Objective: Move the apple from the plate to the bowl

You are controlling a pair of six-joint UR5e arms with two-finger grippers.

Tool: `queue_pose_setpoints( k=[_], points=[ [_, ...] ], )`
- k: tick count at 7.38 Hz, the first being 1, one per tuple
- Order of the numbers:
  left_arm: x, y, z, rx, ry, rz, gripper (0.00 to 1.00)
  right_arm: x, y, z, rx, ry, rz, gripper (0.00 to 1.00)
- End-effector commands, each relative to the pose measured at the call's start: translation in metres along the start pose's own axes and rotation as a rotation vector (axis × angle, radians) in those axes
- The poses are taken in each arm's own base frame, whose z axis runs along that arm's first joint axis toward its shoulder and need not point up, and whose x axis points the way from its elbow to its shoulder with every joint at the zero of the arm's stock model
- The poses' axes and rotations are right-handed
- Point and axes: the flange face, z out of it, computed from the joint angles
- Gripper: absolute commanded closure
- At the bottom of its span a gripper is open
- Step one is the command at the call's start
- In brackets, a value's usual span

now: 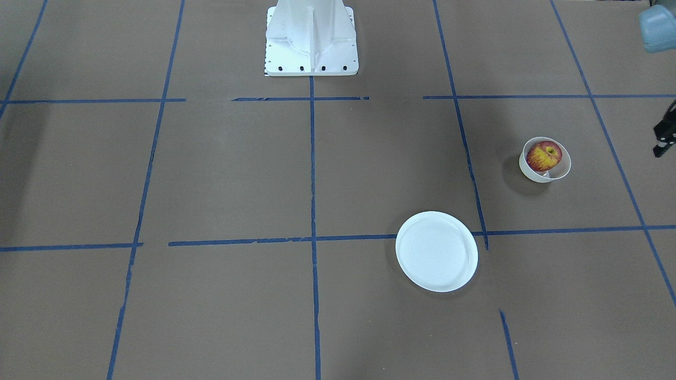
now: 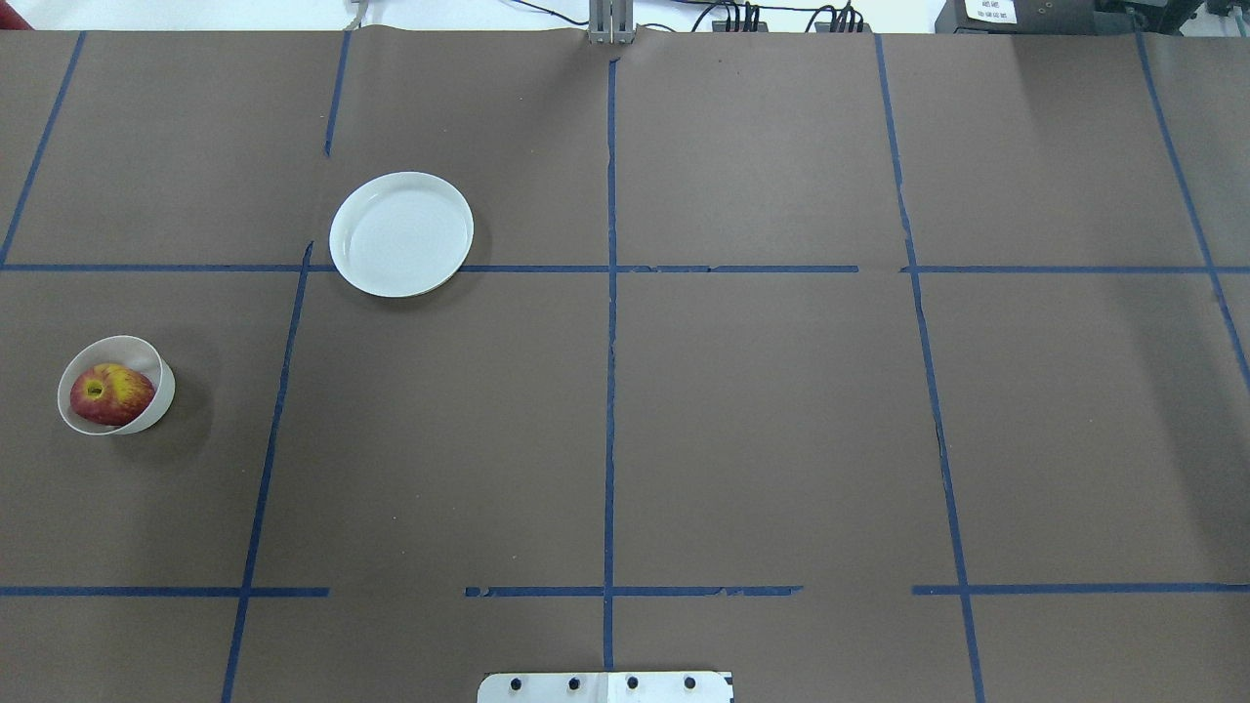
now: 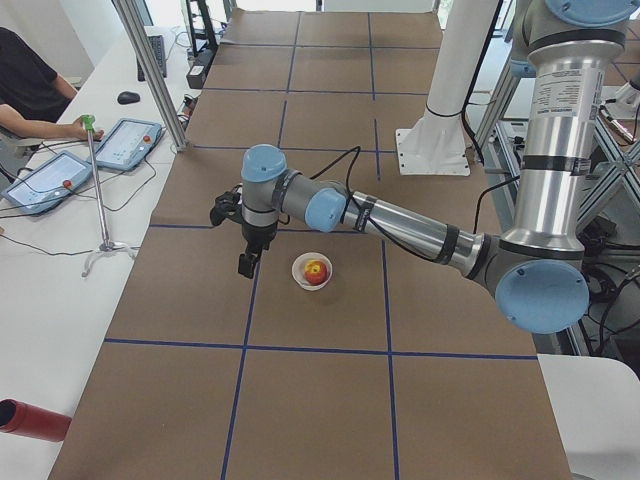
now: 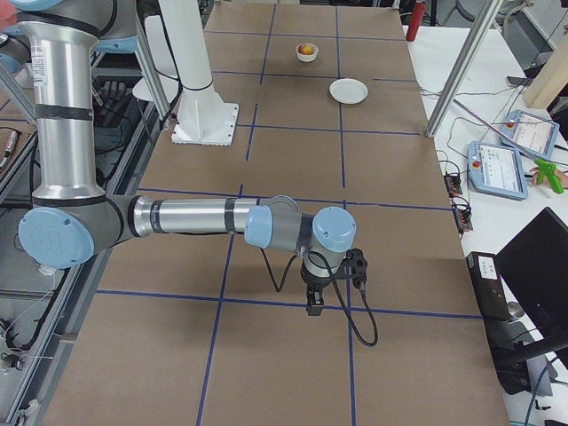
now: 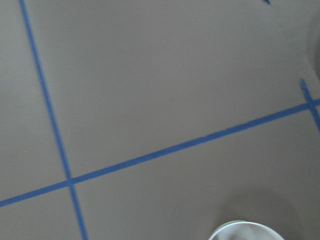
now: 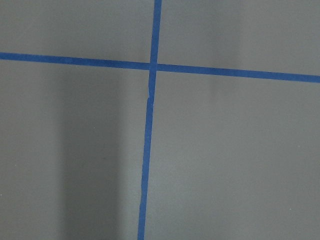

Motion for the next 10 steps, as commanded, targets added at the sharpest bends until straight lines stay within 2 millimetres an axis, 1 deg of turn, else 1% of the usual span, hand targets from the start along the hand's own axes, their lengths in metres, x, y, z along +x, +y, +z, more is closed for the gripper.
queue_pose_setpoints(
  k=[1,2,5,7,10],
  points=[
    [-0.075,0.027,0.022,-0.054,0.068,-0.111,0.0,0.0,0.0,0.0,0.0,0.0,0.0,0.0],
    [-0.093,0.066,0.034,-0.081,0.1,-0.164,0.0,0.0,0.0,0.0,0.0,0.0,0.0,0.0],
    [-0.103,0.097,0.046,-0.123,0.099,-0.212,0.0,0.0,0.0,0.0,0.0,0.0,0.0,0.0],
    [-0.106,0.104,0.044,-0.124,0.097,-0.223,0.0,0.0,0.0,0.0,0.0,0.0,0.0,0.0],
    [-0.104,0.1,0.042,-0.116,0.094,-0.21,0.0,0.0,0.0,0.0,0.0,0.0,0.0,0.0]
  ],
)
